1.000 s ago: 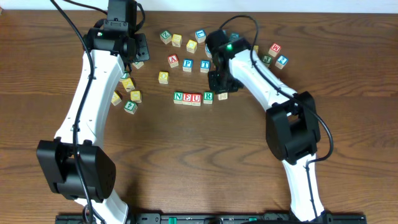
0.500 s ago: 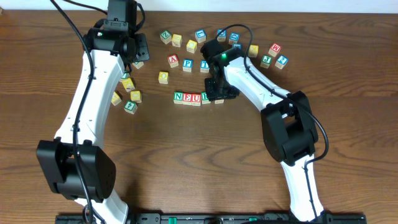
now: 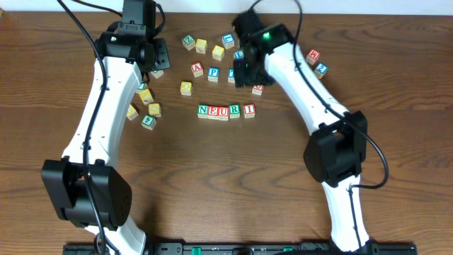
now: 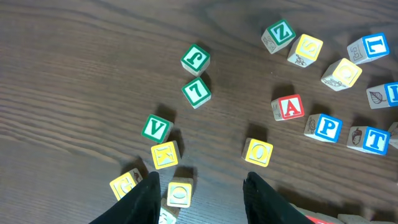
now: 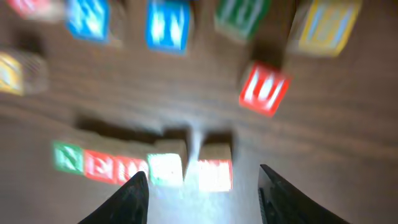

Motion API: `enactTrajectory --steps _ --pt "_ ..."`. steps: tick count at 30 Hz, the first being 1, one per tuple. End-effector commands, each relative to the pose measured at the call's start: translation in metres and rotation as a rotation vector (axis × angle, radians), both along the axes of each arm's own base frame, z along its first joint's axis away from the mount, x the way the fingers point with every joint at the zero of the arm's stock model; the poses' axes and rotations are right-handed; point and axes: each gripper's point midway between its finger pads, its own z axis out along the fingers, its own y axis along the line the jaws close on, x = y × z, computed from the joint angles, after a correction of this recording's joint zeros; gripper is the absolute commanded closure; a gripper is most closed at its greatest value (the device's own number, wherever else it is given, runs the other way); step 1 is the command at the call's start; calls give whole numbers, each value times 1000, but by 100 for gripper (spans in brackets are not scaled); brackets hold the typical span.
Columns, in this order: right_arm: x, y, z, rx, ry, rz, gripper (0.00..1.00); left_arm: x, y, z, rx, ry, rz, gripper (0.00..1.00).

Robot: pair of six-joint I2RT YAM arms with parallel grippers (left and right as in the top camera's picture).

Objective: Spell out NEURIPS
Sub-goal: 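Release red I and move right gripper over blue P block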

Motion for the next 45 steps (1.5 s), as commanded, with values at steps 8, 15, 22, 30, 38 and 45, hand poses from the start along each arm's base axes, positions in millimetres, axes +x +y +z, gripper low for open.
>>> enactTrajectory --steps 8,15,22,30,38,45 --pt "65 52 40 185 -309 21 45 4 29 8 58 -22 58 57" --pt "70 87 -1 174 -320 4 45 -1 65 6 62 -6 135 57" --pt "74 93 -33 99 -343 -21 48 -5 76 4 63 11 158 57" --pt "75 97 -54 79 -340 -27 53 -7 76 3 63 21 157 57" --pt "76 102 -79 73 -324 -22 53 -8 76 2 63 27 157 57" --pt "77 102 -88 67 -318 -22 57 -8 76 2 63 27 157 57"
